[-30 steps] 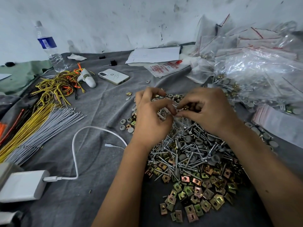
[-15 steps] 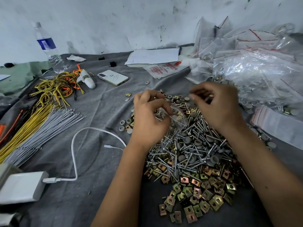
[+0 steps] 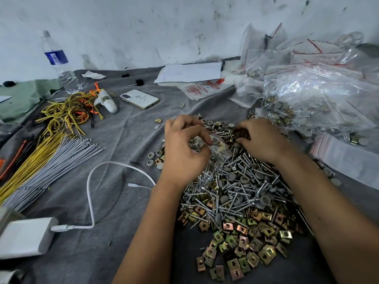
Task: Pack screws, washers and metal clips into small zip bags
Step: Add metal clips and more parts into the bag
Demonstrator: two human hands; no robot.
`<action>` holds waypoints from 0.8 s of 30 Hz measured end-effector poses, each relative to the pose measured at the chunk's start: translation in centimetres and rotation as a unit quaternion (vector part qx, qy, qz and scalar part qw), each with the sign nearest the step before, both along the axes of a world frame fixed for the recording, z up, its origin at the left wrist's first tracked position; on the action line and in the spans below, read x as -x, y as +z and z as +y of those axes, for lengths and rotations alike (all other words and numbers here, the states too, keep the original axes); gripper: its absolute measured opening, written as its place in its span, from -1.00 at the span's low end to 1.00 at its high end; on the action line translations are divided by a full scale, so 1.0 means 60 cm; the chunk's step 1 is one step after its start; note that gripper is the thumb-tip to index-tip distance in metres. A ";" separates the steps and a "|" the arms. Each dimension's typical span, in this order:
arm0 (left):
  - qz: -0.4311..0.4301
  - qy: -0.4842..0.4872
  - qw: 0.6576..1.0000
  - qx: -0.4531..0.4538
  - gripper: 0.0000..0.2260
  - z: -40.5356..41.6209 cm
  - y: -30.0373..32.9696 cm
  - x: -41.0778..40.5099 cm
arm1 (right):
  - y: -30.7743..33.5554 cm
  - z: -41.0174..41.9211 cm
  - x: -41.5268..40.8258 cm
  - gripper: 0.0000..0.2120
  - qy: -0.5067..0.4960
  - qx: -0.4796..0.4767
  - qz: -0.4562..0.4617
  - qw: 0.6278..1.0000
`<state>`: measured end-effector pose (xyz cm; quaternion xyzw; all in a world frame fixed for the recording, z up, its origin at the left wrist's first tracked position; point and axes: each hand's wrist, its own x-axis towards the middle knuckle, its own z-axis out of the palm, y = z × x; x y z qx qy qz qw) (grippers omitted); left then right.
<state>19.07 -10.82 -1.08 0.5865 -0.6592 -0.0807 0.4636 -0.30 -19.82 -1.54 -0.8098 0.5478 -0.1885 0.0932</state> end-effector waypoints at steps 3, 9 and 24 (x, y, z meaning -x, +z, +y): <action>-0.002 0.000 1.000 -0.001 -0.87 0.001 0.001 0.001 | 0.002 -0.004 -0.003 -0.77 -0.022 -0.031 0.019 0.999; -0.004 -0.004 1.000 -0.005 -0.83 0.002 0.002 -0.001 | 0.010 0.000 -0.007 -0.86 -0.025 -0.063 0.055 0.996; -0.017 -0.006 1.000 -0.011 -0.81 0.000 0.000 -0.003 | 0.030 0.053 -0.007 -0.84 0.138 -0.001 -0.359 0.923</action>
